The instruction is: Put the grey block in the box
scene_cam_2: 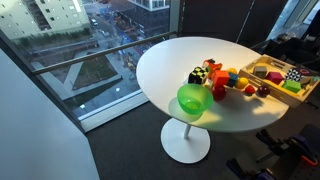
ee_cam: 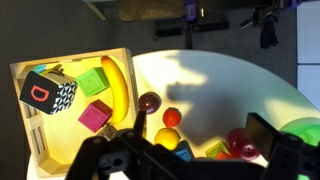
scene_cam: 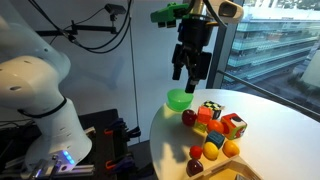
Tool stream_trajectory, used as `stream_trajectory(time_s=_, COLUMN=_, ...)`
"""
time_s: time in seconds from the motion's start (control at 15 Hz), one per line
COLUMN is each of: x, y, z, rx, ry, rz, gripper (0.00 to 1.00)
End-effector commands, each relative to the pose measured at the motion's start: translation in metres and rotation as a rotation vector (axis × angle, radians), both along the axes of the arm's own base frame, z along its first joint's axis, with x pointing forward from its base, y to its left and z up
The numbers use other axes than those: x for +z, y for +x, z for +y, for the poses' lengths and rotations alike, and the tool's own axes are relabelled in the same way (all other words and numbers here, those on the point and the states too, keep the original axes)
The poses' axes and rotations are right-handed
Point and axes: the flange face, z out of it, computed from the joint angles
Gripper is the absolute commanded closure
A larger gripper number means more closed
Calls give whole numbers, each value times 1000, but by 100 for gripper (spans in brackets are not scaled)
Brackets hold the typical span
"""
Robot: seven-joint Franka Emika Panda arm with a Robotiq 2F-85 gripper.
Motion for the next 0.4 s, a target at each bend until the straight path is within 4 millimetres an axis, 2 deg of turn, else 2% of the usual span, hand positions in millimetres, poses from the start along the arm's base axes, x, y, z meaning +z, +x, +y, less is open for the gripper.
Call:
stream_trajectory(time_s=0.0, x=15, y=-17, z=13, rx=35, ry=19, rz=-83, gripper=0)
stream_trajectory(time_s=0.07, x=9, y=-8, z=6, rx=12, ry=2, rz=-34, gripper=0)
stream_trajectory(time_s=0.33, x=13, y=-16, z=11, rx=21, ry=2, rz=-60, gripper=0)
